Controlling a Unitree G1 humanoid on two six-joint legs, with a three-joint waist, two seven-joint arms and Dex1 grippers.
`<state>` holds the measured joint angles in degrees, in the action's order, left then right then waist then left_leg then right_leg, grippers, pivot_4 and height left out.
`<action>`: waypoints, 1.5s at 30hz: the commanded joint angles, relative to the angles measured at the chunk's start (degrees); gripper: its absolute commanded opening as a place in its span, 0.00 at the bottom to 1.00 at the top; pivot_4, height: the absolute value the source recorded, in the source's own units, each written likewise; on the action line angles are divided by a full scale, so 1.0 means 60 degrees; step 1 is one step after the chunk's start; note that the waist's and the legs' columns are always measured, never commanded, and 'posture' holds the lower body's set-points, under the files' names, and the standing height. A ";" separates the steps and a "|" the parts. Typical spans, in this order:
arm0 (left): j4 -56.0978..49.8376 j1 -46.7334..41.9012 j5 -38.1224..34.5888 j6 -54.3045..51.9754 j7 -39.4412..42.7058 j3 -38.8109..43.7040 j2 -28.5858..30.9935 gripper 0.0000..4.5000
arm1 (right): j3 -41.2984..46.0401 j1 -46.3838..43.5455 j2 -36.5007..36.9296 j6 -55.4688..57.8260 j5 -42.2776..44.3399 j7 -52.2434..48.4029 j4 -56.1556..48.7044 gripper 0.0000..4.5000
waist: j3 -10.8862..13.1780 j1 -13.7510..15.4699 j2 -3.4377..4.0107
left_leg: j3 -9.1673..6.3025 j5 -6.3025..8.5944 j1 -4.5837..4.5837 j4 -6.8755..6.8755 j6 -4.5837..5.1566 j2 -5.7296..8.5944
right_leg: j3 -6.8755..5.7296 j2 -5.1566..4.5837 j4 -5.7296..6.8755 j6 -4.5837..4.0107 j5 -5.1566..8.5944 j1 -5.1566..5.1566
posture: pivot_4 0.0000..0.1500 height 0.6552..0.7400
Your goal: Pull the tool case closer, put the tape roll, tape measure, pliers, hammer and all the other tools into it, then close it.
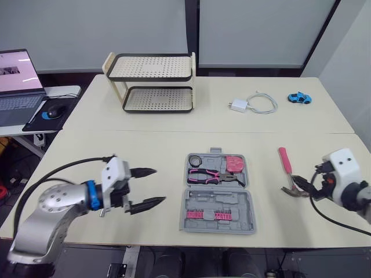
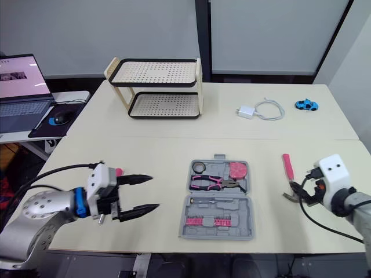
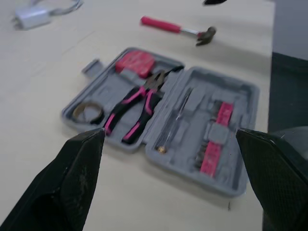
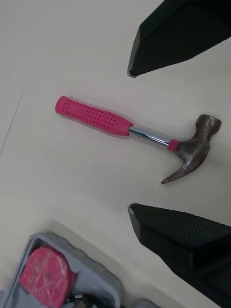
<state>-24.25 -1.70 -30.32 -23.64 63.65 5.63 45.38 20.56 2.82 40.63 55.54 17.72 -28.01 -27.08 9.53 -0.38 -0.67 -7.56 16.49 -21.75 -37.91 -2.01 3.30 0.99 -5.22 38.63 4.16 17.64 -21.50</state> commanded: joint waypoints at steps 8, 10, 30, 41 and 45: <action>-0.0499 -0.1682 -0.0543 -0.0087 0.0588 -0.1317 -0.0450 1.00 | -0.0744 -0.1086 -0.0724 -0.1100 -0.0492 0.0578 0.2444 1.00 | -0.0001 -0.0144 0.0002 | -0.0003 -0.0001 0.0006 -0.0003 0.0002 -0.0003 | -0.0001 0.0011 0.0015 0.0000 0.0000 0.0002 | 1.00 1.00; -0.0464 -0.1927 -0.0516 -0.0104 0.0572 -0.1527 -0.0578 1.00 | -0.0904 -0.1339 -0.0809 -0.1371 -0.0601 0.0601 0.2994 1.00 | 0.0000 -0.0190 0.0002 | -0.0005 -0.0001 0.0005 -0.0003 0.0002 -0.0002 | -0.0002 0.0012 0.0016 0.0000 0.0000 0.0001 | 1.00 1.00; -0.0423 -0.3032 -0.0408 -0.0592 0.0157 -0.2220 -0.0940 1.00 | -0.1413 -0.2530 -0.1455 -0.1591 -0.0924 0.1160 0.5280 0.38 | -0.0001 -0.0216 0.0002 | -0.0011 -0.0003 0.0005 -0.0011 0.0000 0.0000 | -0.0003 0.0015 0.0026 0.0000 0.0000 0.0001 | 1.00 1.00; -0.0228 -0.2997 -0.0255 -0.0384 0.0271 -0.2182 -0.0709 1.00 | -0.1314 -0.2030 -0.1587 -0.1645 -0.0844 0.1301 0.4457 0.02 | -0.0001 -0.0215 0.0002 | -0.0012 -0.0003 0.0004 -0.0010 0.0000 0.0001 | -0.0003 0.0015 0.0027 0.0001 0.0000 0.0000 | 1.00 1.00; -0.0197 -0.3009 -0.0216 -0.0364 0.0280 -0.2196 -0.0738 1.00 | -0.1221 -0.1923 -0.1632 -0.1639 -0.0760 0.1301 0.4233 0.02 | -0.0001 -0.0217 0.0002 | -0.0011 -0.0003 0.0004 -0.0010 0.0001 0.0002 | -0.0002 0.0015 0.0027 0.0001 0.0000 -0.0001 | 1.00 1.00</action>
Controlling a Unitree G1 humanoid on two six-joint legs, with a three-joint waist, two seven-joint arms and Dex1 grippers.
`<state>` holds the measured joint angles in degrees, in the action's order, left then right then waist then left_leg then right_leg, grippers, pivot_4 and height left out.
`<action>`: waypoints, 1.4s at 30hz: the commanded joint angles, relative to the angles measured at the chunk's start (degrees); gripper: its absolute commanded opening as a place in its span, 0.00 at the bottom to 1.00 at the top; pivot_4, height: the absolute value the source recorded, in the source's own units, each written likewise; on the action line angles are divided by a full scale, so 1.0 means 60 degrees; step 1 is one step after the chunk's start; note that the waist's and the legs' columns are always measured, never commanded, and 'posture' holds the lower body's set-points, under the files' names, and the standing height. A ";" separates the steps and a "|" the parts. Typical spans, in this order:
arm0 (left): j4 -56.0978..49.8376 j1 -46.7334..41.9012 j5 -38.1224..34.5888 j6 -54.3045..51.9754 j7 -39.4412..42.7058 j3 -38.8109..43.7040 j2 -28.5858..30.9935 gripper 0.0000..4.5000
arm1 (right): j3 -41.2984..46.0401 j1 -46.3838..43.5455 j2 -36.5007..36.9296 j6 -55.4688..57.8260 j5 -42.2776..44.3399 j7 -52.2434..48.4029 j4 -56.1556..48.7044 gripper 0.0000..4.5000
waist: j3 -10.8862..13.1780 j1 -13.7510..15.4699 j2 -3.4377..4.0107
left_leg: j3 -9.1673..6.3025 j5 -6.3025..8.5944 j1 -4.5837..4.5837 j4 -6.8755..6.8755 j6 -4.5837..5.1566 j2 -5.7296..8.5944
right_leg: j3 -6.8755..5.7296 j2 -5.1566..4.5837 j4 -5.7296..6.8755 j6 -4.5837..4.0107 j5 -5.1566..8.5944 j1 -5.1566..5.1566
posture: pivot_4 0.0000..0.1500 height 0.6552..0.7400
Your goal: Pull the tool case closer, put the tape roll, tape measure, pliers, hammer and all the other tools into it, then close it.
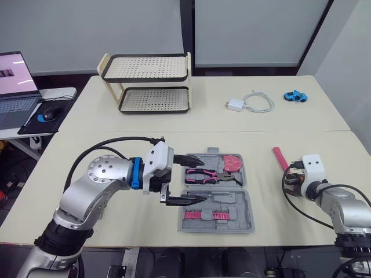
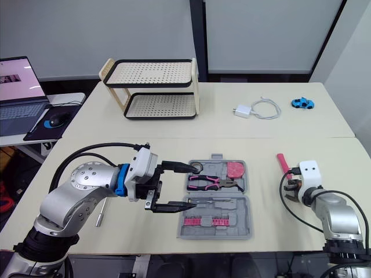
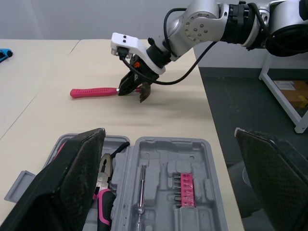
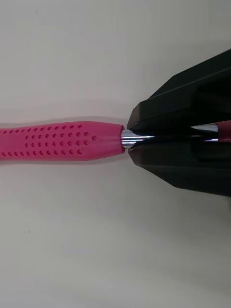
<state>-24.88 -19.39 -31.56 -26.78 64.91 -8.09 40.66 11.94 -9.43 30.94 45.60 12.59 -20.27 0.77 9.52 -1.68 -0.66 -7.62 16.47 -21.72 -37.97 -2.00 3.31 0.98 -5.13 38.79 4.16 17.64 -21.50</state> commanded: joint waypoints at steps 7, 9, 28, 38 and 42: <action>-0.0062 0.0111 0.0134 0.0283 0.0276 0.0177 0.0228 1.00 | 0.0269 0.0507 0.0112 0.0634 0.0320 -0.0126 -0.1550 0.02 | 0.0002 -0.0001 0.0003 | 0.0000 0.0000 -0.0002 0.0002 0.0000 -0.0002 | 0.0000 0.0000 0.0002 0.0000 0.0000 -0.0006 | 1.00 1.00; -0.0061 0.0162 0.0140 0.0327 0.0296 0.0188 0.0268 1.00 | 0.0268 0.0618 0.0065 0.0899 0.0401 -0.0078 -0.1854 0.02 | 0.0002 -0.0001 0.0003 | 0.0000 0.0000 -0.0003 0.0002 0.0000 -0.0002 | 0.0001 0.0000 0.0004 0.0001 0.0000 -0.0008 | 1.00 1.00; 0.0025 0.0470 0.0321 0.0673 0.0457 0.0158 0.0392 1.00 | -0.0021 0.0898 -0.0208 0.0700 0.0331 -0.0105 -0.1898 0.02 | 0.0003 -0.0002 0.0005 | 0.0002 0.0001 -0.0004 0.0002 0.0001 -0.0001 | 0.0004 0.0000 0.0005 0.0001 0.0000 -0.0013 | 1.00 1.00; -0.0032 0.0495 0.0222 0.0690 0.0632 0.0143 0.0366 1.00 | 0.0218 0.1907 0.0669 -0.0408 0.0519 -0.1345 -0.2073 0.64 | 0.0003 0.0005 0.0004 | 0.0000 0.0001 -0.0004 0.0002 0.0002 0.0000 | 0.0001 0.0000 0.0005 0.0001 0.0001 -0.0009 | 1.00 1.00; -0.0029 0.0537 0.0279 0.0740 0.0644 0.0070 0.0317 1.00 | 0.0194 0.2085 0.0793 -0.0765 0.0543 -0.1651 -0.1899 0.64 | 0.0003 0.0002 0.0004 | 0.0002 0.0001 -0.0001 0.0002 0.0003 -0.0002 | 0.0002 0.0003 0.0004 0.0001 0.0001 -0.0006 | 1.00 1.00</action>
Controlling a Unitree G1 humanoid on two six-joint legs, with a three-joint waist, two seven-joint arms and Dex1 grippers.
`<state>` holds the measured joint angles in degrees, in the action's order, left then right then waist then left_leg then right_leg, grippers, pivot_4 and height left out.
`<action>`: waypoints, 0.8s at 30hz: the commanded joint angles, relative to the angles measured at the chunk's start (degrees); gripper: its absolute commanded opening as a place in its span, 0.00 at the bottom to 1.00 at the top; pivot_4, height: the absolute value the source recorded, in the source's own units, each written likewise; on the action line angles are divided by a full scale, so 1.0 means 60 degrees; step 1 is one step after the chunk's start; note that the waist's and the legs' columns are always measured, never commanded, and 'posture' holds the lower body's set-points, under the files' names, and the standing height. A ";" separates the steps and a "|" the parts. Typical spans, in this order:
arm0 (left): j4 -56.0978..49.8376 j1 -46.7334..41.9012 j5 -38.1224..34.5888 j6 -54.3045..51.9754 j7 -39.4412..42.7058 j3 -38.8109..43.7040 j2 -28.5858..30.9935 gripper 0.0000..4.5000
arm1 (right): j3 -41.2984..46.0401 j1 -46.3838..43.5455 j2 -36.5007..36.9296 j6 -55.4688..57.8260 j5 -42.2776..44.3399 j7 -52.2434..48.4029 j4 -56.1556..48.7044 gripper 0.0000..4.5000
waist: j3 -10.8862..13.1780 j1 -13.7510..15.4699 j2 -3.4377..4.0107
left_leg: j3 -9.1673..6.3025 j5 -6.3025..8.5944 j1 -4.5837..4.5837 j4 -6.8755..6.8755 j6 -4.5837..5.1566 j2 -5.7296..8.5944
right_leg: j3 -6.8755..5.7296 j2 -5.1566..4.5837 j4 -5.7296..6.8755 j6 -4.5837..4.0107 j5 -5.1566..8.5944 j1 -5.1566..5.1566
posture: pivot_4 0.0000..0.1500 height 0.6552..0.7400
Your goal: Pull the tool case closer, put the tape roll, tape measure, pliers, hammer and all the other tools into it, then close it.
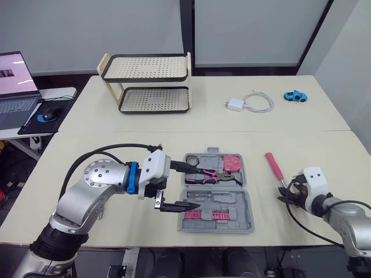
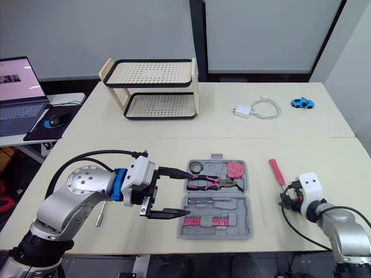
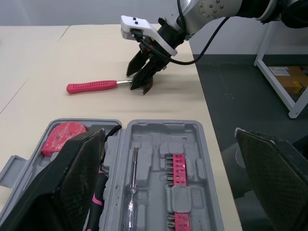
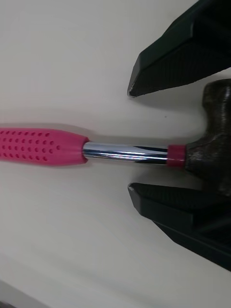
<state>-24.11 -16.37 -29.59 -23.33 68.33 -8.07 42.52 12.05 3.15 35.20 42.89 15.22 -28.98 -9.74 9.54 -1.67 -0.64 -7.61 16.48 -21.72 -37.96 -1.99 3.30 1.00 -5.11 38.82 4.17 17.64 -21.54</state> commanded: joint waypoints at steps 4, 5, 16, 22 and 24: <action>-0.0098 0.0010 -0.0022 0.0204 0.0095 0.0050 -0.0011 1.00 | 0.0067 -0.0213 -0.0028 -0.0591 0.0023 -0.0220 0.0231 0.64 | 0.0000 -0.0001 0.0000 | -0.0003 0.0000 -0.0001 0.0000 0.0000 -0.0001 | -0.0001 0.0003 0.0000 0.0000 0.0000 0.0000 | 1.00 1.00; -0.0081 0.0006 -0.0008 0.0218 0.0099 0.0050 -0.0010 1.00 | 0.0033 -0.0263 -0.0041 -0.0620 0.0012 -0.0226 0.0310 0.64 | 0.0000 -0.0001 0.0000 | -0.0002 0.0000 -0.0002 0.0000 0.0000 0.0000 | -0.0001 0.0002 0.0000 0.0000 0.0000 0.0000 | 1.00 1.00; -0.0007 0.0178 0.0125 0.0358 0.0122 0.0117 0.0010 1.00 | -0.0174 -0.0487 -0.0015 -0.0588 0.0006 -0.0371 0.0783 0.21 | 0.0000 -0.0001 0.0000 | -0.0003 0.0000 0.0001 -0.0001 -0.0001 -0.0003 | -0.0001 0.0003 -0.0002 0.0000 0.0000 0.0003 | 1.00 1.00; 0.0139 0.0329 0.0120 0.0456 0.0182 0.0354 0.0204 1.00 | 0.0005 -0.0403 0.0068 -0.0699 0.0035 -0.0389 0.0377 0.02 | 0.0000 0.0000 -0.0001 | -0.0003 0.0000 0.0003 -0.0001 0.0000 -0.0002 | -0.0001 0.0002 -0.0003 0.0000 0.0000 0.0006 | 1.00 1.00; 0.0201 0.0461 0.0116 0.0505 0.0298 0.0591 0.0445 1.00 | 0.0146 -0.0244 0.0399 -0.0582 0.0084 -0.0558 -0.0241 0.02 | 0.0003 -0.0001 0.0006 | -0.0003 0.0000 0.0000 0.0000 0.0000 -0.0003 | 0.0000 0.0002 -0.0002 0.0000 0.0000 0.0001 | 1.00 1.00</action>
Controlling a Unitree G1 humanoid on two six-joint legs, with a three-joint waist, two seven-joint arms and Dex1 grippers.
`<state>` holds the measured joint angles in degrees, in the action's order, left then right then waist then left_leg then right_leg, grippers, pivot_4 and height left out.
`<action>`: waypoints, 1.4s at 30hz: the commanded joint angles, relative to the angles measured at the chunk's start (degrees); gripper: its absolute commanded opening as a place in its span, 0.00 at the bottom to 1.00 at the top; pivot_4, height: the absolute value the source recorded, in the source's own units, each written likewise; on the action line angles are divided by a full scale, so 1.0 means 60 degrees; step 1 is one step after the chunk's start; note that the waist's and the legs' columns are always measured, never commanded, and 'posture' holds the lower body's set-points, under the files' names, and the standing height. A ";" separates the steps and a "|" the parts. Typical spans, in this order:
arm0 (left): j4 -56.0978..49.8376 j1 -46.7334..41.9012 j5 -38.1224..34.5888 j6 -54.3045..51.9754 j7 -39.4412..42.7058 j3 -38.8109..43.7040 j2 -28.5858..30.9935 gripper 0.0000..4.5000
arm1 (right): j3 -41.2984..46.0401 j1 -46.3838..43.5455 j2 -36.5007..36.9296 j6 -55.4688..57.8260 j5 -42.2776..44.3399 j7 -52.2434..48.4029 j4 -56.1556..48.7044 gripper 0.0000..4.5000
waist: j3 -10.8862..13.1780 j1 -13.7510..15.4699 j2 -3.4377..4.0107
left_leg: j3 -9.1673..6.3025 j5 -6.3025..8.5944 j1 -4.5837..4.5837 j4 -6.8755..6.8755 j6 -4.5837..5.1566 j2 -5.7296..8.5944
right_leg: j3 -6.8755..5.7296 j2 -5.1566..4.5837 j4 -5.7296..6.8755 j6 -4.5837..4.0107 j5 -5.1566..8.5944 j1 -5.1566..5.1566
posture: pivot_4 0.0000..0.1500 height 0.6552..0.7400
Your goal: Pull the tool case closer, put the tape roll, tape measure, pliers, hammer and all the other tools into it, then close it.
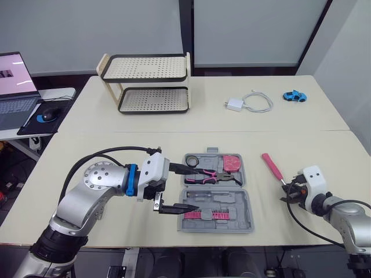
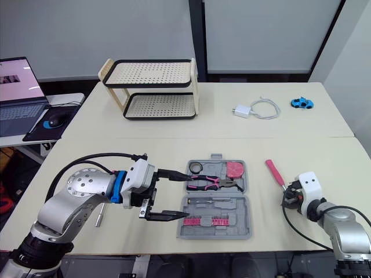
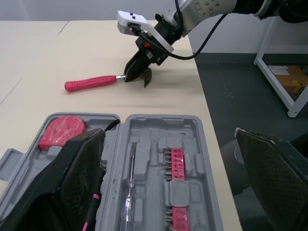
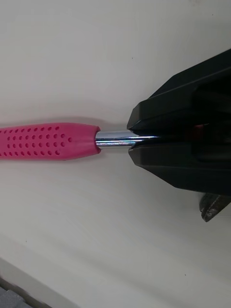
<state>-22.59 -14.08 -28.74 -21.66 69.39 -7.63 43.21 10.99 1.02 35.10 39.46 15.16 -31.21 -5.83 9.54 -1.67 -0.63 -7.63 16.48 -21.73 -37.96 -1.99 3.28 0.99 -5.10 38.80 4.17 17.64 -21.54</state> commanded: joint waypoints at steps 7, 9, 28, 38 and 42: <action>0.0034 0.1097 -0.0101 0.0470 0.0545 0.1589 0.1322 1.00 | 0.0715 0.0994 0.3019 0.0685 0.0370 -0.1886 -0.4112 0.02 | 0.0021 -0.0018 0.0046 | 0.0006 0.0001 -0.0007 0.0002 0.0001 0.0000 | 0.0005 -0.0004 0.0002 0.0001 0.0001 -0.0013 | 1.00 1.00; 0.0094 0.1493 -0.0044 0.0625 0.0760 0.1861 0.1624 1.00 | 0.0637 0.1087 0.3977 0.0601 0.0408 -0.2605 -0.4798 0.02 | 0.0027 -0.0035 0.0052 | 0.0010 0.0001 -0.0008 0.0006 0.0002 -0.0006 | 0.0007 0.0001 0.0002 0.0001 0.0001 -0.0018 | 1.00 1.00; 0.0539 0.3091 0.1117 0.2876 0.1507 0.1769 0.2062 1.00 | -0.6355 -0.4248 0.3994 0.0985 -0.1754 -0.4724 -0.5416 0.02 | 0.0051 -0.0007 0.0030 | 0.0002 0.0001 -0.0022 0.0004 0.0001 -0.0015 | -0.0013 -0.0002 -0.0034 -0.0001 0.0002 -0.0011 | 1.00 1.00; 0.0557 0.2992 0.1182 0.2917 0.1413 0.1535 0.1956 1.00 | -0.7862 -0.5201 0.2752 0.1243 -0.2546 -0.4738 -0.4803 0.02 | 0.0051 0.0004 0.0030 | -0.0001 0.0001 -0.0041 0.0004 0.0000 -0.0006 | -0.0011 -0.0008 -0.0015 -0.0001 0.0001 -0.0044 | 1.00 1.00; 0.0517 0.2854 0.1185 0.2838 0.1375 0.1433 0.1927 1.00 | -0.8170 -0.5336 0.2341 0.1180 -0.2813 -0.4707 -0.4441 0.02 | 0.0051 -0.0006 0.0030 | -0.0001 0.0001 -0.0039 0.0003 0.0000 -0.0010 | -0.0010 -0.0002 0.0009 -0.0001 0.0001 -0.0058 | 1.00 1.00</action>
<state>-18.31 3.55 -21.57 -4.66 78.04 1.25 54.80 -38.15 -29.88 49.73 47.34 -1.01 -59.68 -32.11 9.85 -1.70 -0.45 -7.63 16.48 -21.96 -37.94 -1.99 3.22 0.93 -5.11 38.86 4.16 17.65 -21.89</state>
